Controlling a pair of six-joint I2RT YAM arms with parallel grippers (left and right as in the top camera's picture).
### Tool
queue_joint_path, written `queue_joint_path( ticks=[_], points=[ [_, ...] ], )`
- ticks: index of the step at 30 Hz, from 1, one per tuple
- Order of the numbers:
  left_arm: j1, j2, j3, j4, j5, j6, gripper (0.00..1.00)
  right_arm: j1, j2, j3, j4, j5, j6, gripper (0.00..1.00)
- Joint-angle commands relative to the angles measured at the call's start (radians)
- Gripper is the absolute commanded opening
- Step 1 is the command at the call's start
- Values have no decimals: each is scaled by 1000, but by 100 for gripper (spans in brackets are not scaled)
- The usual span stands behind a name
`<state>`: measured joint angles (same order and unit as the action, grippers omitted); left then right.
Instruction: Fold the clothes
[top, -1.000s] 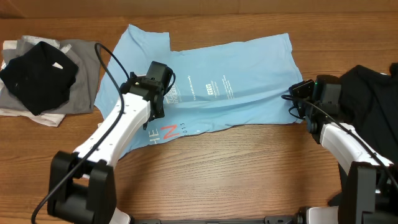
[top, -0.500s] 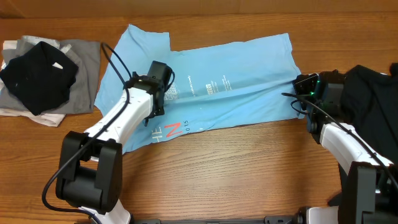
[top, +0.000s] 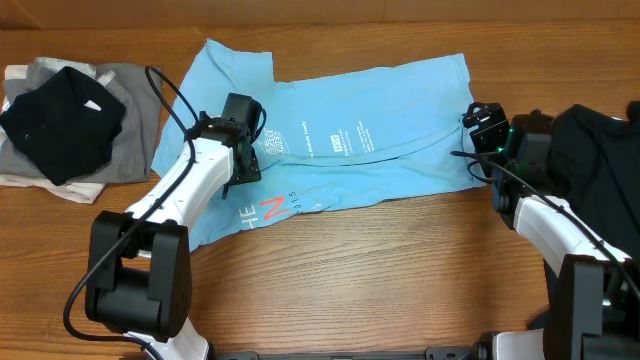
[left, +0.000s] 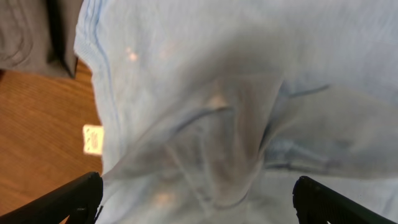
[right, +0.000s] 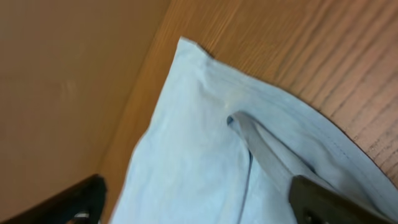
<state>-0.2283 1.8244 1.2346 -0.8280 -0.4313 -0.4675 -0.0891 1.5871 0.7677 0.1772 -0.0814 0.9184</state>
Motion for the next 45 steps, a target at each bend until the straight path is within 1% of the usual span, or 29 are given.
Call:
queue_joint_path(
  ticks=[1, 3, 5, 8, 11, 14, 15, 16, 17, 18, 20, 22, 24, 29, 35, 39, 45],
  points=[
    [1, 12, 80, -54, -17, 18, 100, 2, 3, 99, -46, -59, -84, 100],
    [-1, 12, 141, -132, -13, 15, 100, 2, 1, 160, -151, -63, -102, 100],
    [-1, 12, 221, -248, 1, -16, 100, 3, 1, 250, -335, -66, -165, 99],
    [-1, 12, 272, -322, 98, 1, 100, 3, 1, 322, -537, -58, -238, 93],
    [-1, 13, 272, -374, 219, 20, 100, 2, 1, 338, -697, -51, -243, 86],
    [-1, 14, 257, -449, 275, 19, 99, 2, 1, 338, -846, -51, -243, 75],
    [-1, 14, 251, -465, 284, 19, 92, 2, 1, 338, -889, -51, -244, 69],
    [-1, 14, 240, -477, 299, 20, 83, 2, 1, 338, -919, -51, -248, 60],
    [-1, 14, 227, -481, 319, 21, 74, 2, 2, 336, -945, -51, -269, 49],
    [-1, 14, 211, -478, 335, 27, 63, 3, 3, 335, -953, -53, -291, 38],
    [-1, 14, 171, -456, 347, 27, 46, 4, 6, 331, -954, -55, -325, 23],
    [-1, 14, 128, -409, 348, 26, 24, 4, 13, 331, -943, -56, -325, 10],
    [-1, 17, 88, -354, 358, 25, 4, 4, 24, 331, -914, -56, -333, 4],
    [0, 20, 2, -266, 406, 1, 4, 4, 112, 331, -845, -121, -351, 4],
    [13, 20, -24, -251, 403, -4, 4, 4, 212, 331, -812, -129, -351, 4],
    [44, 20, -28, -216, 415, -4, 4, 4, 222, 331, -782, -121, -351, 4],
    [97, 28, -28, -196, 506, 9, 4, 4, 224, 331, -771, -65, -351, 4]
  ],
)
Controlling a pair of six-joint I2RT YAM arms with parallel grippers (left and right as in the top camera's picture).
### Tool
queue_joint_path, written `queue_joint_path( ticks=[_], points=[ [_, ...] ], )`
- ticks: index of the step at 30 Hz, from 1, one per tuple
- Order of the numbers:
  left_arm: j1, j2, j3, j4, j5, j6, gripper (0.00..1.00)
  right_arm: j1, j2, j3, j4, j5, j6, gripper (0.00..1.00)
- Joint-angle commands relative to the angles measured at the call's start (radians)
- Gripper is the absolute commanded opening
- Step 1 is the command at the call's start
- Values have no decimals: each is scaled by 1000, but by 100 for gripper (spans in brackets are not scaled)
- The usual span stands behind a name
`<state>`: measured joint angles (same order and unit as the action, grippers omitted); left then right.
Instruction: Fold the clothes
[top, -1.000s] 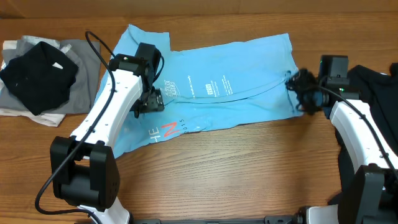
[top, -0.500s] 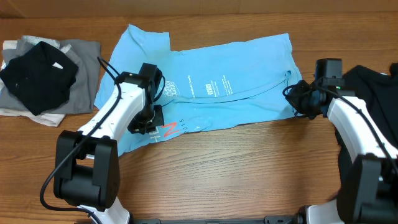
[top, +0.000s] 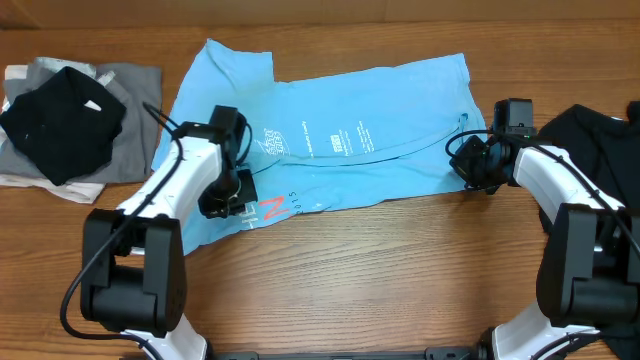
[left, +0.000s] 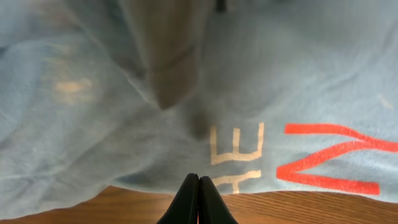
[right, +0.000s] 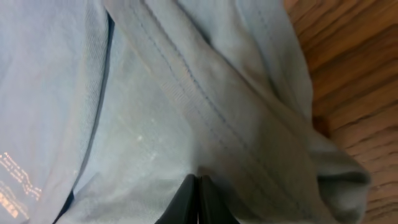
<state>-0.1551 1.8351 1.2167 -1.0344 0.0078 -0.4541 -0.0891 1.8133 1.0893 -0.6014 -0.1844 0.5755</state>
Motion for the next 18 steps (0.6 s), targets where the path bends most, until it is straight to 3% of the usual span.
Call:
queue_joint_path(
  ticks=[1, 10, 18],
  points=[
    [27, 25, -10, 14, 77, -2, 4, 4, -2, 10, 10, 37, -8, 4],
    [31, 164, -10, 22, 117, -2, 4, 4, 3, 9, 16, 37, -7, 4],
    [43, 172, -10, 14, 75, -2, 4, 4, 33, 9, 11, 121, -6, 4]
  ],
)
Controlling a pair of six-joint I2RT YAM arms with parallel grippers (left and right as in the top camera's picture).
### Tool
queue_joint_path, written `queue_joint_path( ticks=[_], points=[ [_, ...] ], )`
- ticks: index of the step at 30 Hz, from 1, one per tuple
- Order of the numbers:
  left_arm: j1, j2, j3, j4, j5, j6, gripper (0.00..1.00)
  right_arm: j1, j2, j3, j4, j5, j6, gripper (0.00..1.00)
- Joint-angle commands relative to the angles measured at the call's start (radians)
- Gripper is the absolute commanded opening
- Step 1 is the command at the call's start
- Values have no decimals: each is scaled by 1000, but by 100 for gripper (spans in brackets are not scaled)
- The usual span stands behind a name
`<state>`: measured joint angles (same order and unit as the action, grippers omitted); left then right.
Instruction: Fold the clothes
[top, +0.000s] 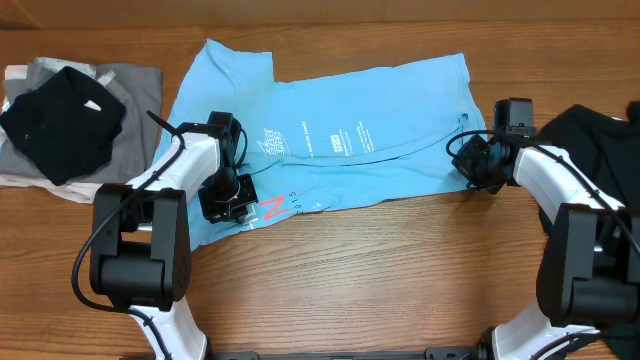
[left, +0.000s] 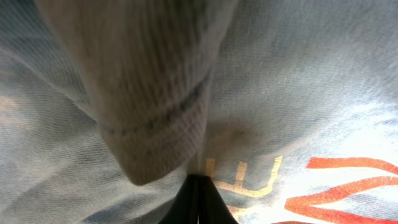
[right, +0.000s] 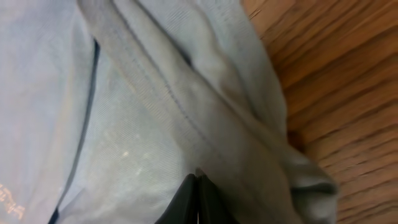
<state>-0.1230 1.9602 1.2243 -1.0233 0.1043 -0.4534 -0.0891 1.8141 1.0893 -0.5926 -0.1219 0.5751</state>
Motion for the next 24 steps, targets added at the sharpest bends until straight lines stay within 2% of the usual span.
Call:
queue_joint_path(
  ticks=[1, 11, 24],
  points=[
    [16, 47, -17, -2, -29, -3, 4, 4, 44, 9, -1, 63, 3, 4],
    [126, 47, -17, -109, -34, -2, 4, -7, 145, 10, -50, 115, 121, 4],
    [149, 34, -17, -171, -38, 5, 4, -74, 79, 11, -192, 204, 204, 4]
  ],
)
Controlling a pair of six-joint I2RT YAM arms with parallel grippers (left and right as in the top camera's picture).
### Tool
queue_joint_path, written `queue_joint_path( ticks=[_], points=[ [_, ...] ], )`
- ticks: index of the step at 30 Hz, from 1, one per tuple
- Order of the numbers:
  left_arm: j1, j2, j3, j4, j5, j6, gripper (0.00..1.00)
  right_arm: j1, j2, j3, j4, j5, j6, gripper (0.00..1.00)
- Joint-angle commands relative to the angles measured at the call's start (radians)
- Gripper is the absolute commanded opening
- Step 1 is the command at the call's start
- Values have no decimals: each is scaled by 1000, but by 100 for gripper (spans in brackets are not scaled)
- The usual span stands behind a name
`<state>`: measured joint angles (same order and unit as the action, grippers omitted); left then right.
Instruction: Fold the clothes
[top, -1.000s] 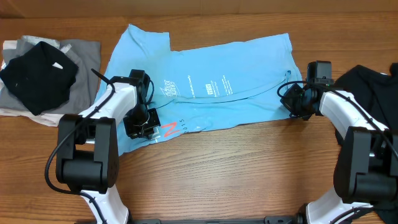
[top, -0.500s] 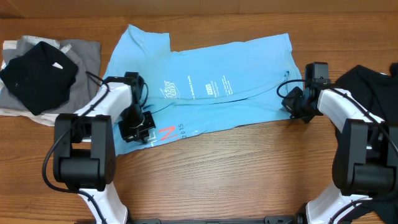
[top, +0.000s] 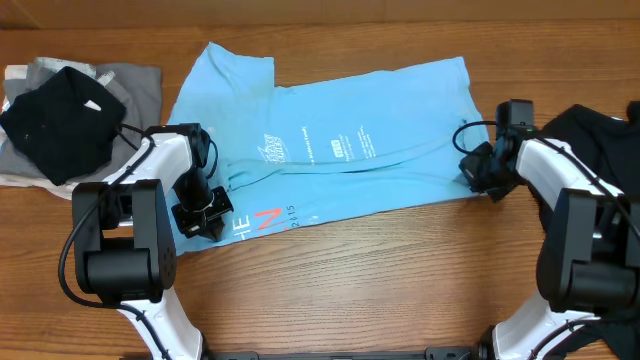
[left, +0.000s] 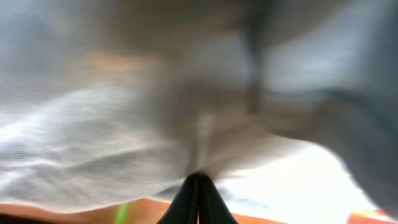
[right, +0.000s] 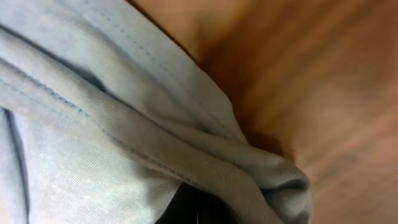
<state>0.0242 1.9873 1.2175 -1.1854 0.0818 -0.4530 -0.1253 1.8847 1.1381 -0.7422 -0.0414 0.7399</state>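
A light blue T-shirt (top: 330, 140) with white print and a red N lies spread across the table. My left gripper (top: 198, 215) sits at its front left corner, shut on the cloth; the left wrist view shows the closed fingertips (left: 198, 198) pinching blurred blue fabric (left: 186, 93). At the shirt's right front corner my right gripper (top: 478, 174) is shut on the bunched hem (right: 205, 143), with its fingers mostly hidden under the folds.
A pile of black, grey and white clothes (top: 70, 115) lies at the back left. A black garment (top: 595, 150) lies at the right edge. Bare wooden table (top: 360, 280) runs along the front.
My left gripper has moved left and forward with the shirt's corner, stretching the left part out. My right gripper has shifted slightly right with the hem. The shirt lies flatter.
Both grippers were open over the shirt, the left near the print, the right at the right edge. Then each was shut on cloth at the front edge. Then they held it, and now the shirt is drawn outward between them.
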Motion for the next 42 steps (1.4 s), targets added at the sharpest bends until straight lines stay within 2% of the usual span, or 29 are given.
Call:
queue_joint_path(
  ticks=[1, 10, 18, 22, 24, 26, 27, 28, 29, 30, 31, 32, 33, 34, 35, 36, 39, 42],
  points=[
    [2, -1, -10, -15, -15, 5, 4, -45, -6, -37, -53, 127, 39, 4],
    [1, -156, -10, -68, -15, 4, 4, -75, -59, -37, -147, 158, 60, 4],
    [1, -295, -10, -127, -56, -27, 4, -75, -88, -37, -263, 236, 198, 4],
    [0, -360, -10, -114, -56, -26, 4, -75, -181, -37, -309, 278, 257, 4],
    [0, -397, -10, -96, -56, -24, 4, -75, -250, -37, -307, 290, 250, 4],
    [-8, -426, -10, -64, -52, 2, 4, -75, -315, -37, -269, 270, 155, 4],
    [-13, -433, -10, -48, -45, 13, 4, -75, -342, -37, -242, 245, 86, 12],
    [-21, -438, -10, -24, -27, 32, 4, -75, -359, -37, -221, 221, 37, 25],
    [-28, -439, -10, 1, -2, 54, 4, -75, -377, -37, -194, 187, -12, 49],
    [-35, -438, -10, 19, 18, 69, 7, -75, -385, -37, -179, 165, -36, 66],
    [-44, -438, -10, 40, 37, 78, 17, -75, -389, -37, -159, 132, -65, 79],
    [-52, -437, -10, 57, 49, 84, 41, -75, -391, -37, -145, 103, -84, 87],
    [-59, -437, -10, 67, 50, 84, 72, -75, -391, -37, -136, 83, -90, 91],
    [-65, -437, -10, 77, 50, 84, 86, -75, -390, -37, -128, 61, -90, 93],
    [-70, -437, -10, 85, 49, 84, 90, -75, -390, -37, -121, 40, -90, 94],
    [-72, -436, -10, 93, 47, 88, 91, -75, -390, -37, -109, 16, -90, 94],
    [-71, -422, -10, 100, 50, 88, 77, -75, -389, -37, -78, -33, -90, 94],
    [-71, -380, -11, 82, 50, 87, 80, -74, -389, -37, -58, -42, -90, 94]
  ],
)
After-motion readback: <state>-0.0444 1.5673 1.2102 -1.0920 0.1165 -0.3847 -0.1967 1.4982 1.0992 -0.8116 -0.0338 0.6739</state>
